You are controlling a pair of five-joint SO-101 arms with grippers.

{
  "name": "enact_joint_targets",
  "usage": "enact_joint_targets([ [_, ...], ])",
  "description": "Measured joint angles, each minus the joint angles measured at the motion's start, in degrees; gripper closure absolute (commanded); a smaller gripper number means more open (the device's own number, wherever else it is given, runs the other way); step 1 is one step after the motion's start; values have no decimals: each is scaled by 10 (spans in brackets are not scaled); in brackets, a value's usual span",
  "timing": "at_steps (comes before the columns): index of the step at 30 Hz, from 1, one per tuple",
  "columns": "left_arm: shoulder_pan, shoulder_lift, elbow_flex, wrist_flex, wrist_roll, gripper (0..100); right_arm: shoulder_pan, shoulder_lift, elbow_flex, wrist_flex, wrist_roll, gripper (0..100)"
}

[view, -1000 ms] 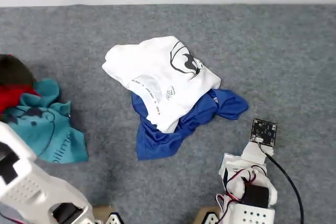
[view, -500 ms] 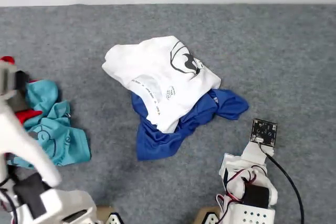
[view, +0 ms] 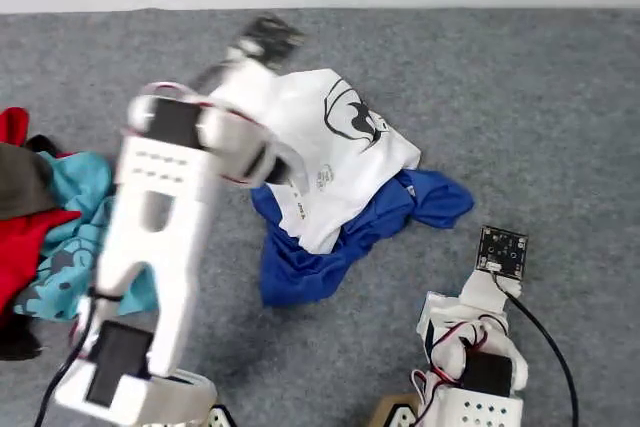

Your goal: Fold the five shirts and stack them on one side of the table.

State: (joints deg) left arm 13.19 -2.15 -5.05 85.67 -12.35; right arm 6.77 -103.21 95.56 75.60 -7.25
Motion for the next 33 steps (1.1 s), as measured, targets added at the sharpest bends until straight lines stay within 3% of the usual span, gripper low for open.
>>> enact_joint_targets([
  [4,53,72,0,-47,21,725,0,0,0,0,0,990],
  [12,84,227,4,-92,28,736,0,0,0,0,0,990],
  [14,94,254,4,-96,29,789,0,0,0,0,0,990],
  [18,101,272,4,-97,31,990,0,0,0,0,0,990],
  [20,100,272,-9,-97,31,987,0,0,0,0,0,990],
  [26,69,251,-94,-9,29,996,0,0,0,0,0,990],
  [33,-18,109,-176,77,29,996,0,0,0,0,0,990],
])
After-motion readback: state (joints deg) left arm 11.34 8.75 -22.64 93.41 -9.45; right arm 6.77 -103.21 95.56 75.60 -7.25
